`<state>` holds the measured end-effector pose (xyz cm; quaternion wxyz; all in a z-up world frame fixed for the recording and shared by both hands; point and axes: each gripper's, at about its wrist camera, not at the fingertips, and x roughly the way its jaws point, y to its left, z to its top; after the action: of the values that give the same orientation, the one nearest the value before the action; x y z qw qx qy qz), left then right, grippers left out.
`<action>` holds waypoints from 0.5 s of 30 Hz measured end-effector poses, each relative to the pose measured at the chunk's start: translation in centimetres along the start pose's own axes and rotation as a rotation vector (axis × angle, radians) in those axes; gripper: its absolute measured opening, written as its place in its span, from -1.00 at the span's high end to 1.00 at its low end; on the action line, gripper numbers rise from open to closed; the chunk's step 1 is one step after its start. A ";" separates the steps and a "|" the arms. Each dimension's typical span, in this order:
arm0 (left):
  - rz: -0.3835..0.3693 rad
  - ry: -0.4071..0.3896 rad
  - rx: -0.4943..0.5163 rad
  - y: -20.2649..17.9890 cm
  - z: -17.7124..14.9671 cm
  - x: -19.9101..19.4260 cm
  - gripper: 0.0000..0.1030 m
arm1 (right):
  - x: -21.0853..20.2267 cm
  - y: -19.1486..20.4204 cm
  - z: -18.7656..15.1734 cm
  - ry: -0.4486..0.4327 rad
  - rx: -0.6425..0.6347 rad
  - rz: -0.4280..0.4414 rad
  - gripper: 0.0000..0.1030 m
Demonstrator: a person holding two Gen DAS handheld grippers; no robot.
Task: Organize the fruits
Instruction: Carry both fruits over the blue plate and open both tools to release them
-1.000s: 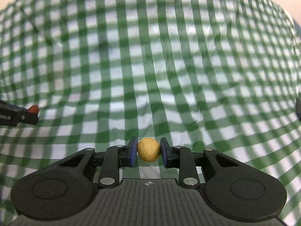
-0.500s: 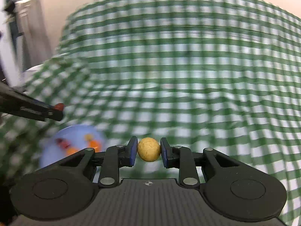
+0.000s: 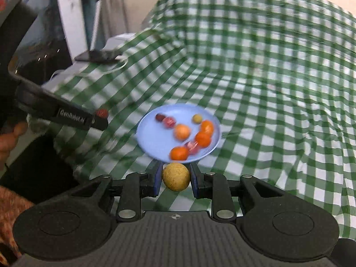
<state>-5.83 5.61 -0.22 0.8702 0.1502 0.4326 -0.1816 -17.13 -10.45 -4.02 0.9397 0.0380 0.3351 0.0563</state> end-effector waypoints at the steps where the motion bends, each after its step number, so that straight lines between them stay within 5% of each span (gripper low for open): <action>1: 0.004 -0.002 -0.007 0.3 -0.3 -0.1 0.58 | -0.1 0.4 -0.1 0.006 -0.013 0.004 0.46; 15: -0.021 -0.019 -0.032 0.4 -0.5 0.2 0.58 | 0.3 1.3 0.0 0.025 -0.053 -0.009 0.46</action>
<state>-5.89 6.15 -0.67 0.8745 0.1301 0.4289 -0.1853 -16.99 -9.17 -4.05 0.9364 0.0108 0.3454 0.0616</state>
